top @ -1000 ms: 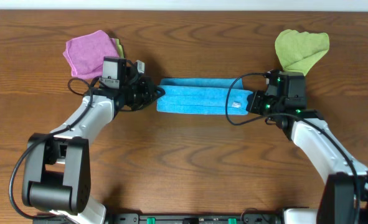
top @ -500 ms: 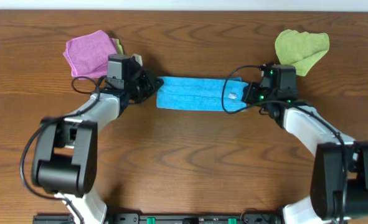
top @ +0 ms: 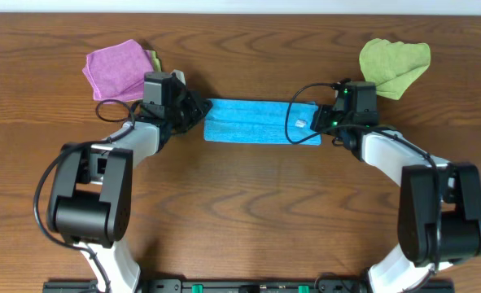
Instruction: Fold the cloth
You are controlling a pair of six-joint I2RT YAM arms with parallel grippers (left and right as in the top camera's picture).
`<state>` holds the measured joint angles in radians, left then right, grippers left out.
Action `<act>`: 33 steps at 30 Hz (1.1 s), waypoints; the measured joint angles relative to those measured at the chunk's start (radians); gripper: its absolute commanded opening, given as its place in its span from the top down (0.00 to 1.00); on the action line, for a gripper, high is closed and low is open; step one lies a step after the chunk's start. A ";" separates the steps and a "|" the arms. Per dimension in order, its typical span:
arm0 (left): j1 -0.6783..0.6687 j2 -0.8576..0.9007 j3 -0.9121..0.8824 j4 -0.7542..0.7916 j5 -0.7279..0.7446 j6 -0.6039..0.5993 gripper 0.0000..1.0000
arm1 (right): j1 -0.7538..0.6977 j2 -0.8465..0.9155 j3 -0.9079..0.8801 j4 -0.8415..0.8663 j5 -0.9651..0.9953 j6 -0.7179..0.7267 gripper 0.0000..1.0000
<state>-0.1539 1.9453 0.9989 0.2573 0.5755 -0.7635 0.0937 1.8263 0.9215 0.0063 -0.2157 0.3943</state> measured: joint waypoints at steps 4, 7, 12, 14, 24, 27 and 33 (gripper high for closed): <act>0.000 0.045 0.000 0.021 -0.005 0.000 0.94 | 0.015 0.004 0.000 0.006 0.046 0.001 0.91; 0.005 0.056 0.000 0.030 -0.024 -0.002 0.87 | 0.013 0.004 0.000 0.006 0.098 0.003 0.86; 0.015 0.056 0.000 0.040 -0.037 -0.004 0.52 | 0.011 0.004 0.000 0.005 0.137 0.008 0.75; 0.016 0.056 0.001 0.052 -0.032 -0.007 0.31 | 0.011 0.004 0.000 0.004 0.142 0.008 0.72; 0.050 0.039 0.034 0.056 0.076 -0.018 0.18 | 0.011 -0.055 0.000 -0.109 0.134 0.040 0.47; 0.064 0.006 0.038 -0.015 0.096 -0.017 0.18 | 0.011 -0.126 0.001 -0.176 0.133 0.052 0.44; 0.080 -0.078 0.041 -0.119 0.124 0.004 0.38 | 0.011 -0.262 0.006 -0.330 0.131 0.072 0.41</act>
<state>-0.0734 1.8675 1.0397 0.1387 0.6998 -0.7597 0.1051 1.5639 0.9279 -0.3233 -0.0849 0.4664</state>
